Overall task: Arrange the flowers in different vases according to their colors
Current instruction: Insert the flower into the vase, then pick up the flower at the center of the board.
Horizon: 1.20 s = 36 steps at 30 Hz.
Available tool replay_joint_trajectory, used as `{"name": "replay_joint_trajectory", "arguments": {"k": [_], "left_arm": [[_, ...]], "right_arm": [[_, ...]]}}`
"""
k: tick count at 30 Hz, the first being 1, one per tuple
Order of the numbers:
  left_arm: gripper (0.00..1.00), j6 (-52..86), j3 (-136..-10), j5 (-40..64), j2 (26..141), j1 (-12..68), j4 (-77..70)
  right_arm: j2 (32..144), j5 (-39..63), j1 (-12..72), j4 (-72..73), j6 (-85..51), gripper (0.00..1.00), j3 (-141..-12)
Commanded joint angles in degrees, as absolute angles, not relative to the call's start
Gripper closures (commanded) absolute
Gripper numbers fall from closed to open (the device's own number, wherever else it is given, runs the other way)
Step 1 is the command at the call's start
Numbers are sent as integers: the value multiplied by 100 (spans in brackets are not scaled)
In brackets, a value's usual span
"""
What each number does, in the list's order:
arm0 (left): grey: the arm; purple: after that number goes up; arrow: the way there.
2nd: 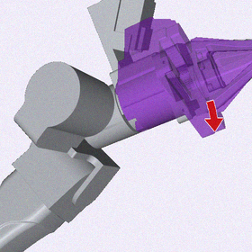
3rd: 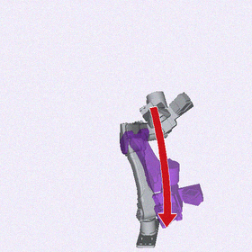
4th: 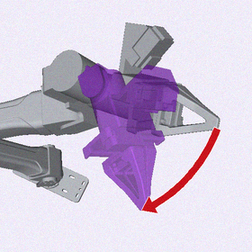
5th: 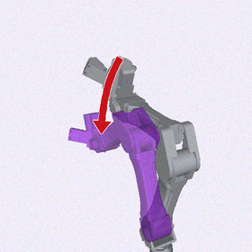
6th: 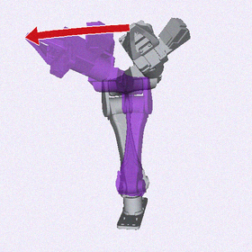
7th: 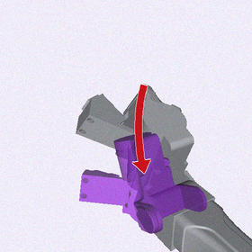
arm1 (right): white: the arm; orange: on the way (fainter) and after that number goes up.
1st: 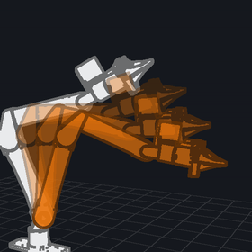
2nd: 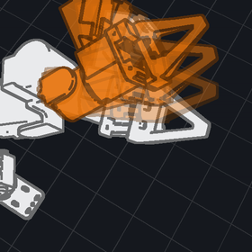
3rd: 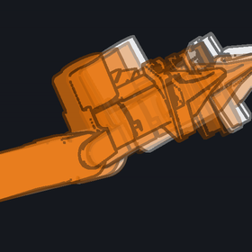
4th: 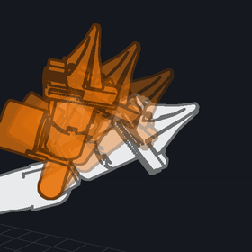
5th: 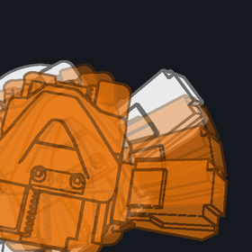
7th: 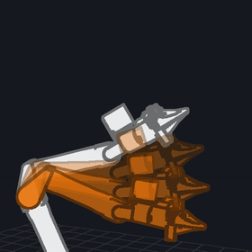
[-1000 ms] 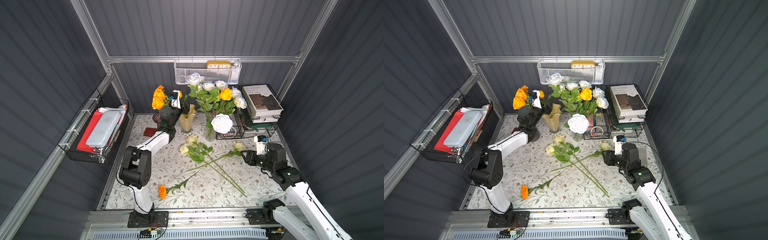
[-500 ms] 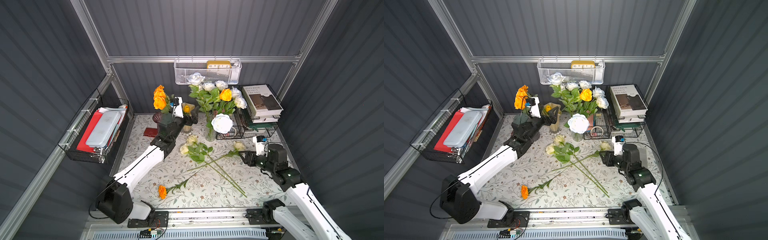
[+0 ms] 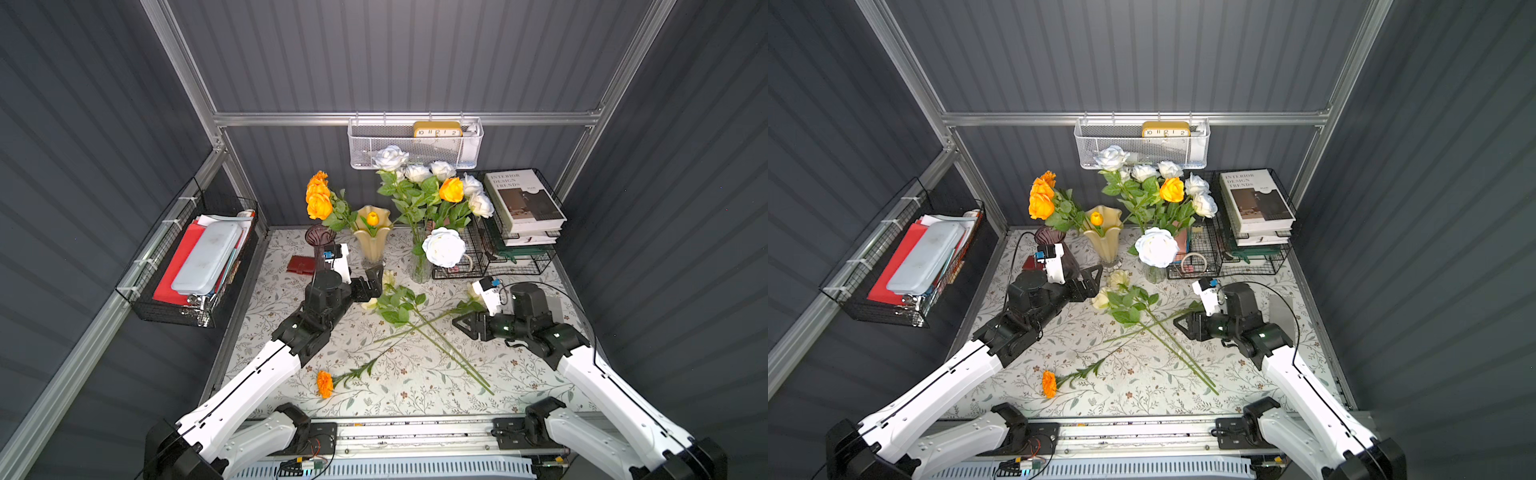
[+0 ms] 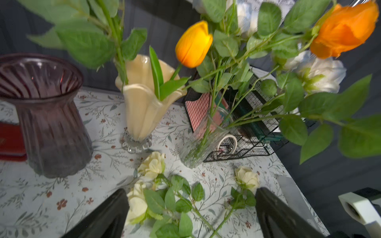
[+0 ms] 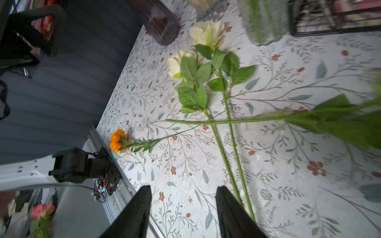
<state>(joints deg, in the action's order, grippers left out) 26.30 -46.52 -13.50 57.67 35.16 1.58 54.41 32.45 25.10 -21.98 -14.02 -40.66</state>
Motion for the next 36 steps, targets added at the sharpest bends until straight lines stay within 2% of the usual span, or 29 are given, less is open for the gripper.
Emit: {"name": "replay_joint_trajectory", "arguments": {"k": [1,4,9,14,22,29,36], "left_arm": [[1,2986,-4332,-1535,5459,3524,809],[1,2928,-4198,-1557,5191,3524,1109],[1,3085,-3946,-1565,4944,3523,1406],[1,3259,-3730,-1655,4745,3523,1327],[1,3418,-3698,-1718,4484,3524,1300],[1,3368,-3691,-1756,4377,3524,1283],[1,3352,-3679,-1786,4297,3517,1284]], "right_arm": [[5805,2736,3353,-2745,-815,44,-4482],[6188,2262,4025,-3140,-379,44,-4847],[6902,2156,4668,-3557,533,43,-5533],[8063,1492,5486,-3591,1860,44,-5966],[9579,589,5739,-3744,3876,47,-6724],[10301,776,5747,-3486,5116,48,-7253],[10860,879,5771,-3293,5593,52,-7579]]}}
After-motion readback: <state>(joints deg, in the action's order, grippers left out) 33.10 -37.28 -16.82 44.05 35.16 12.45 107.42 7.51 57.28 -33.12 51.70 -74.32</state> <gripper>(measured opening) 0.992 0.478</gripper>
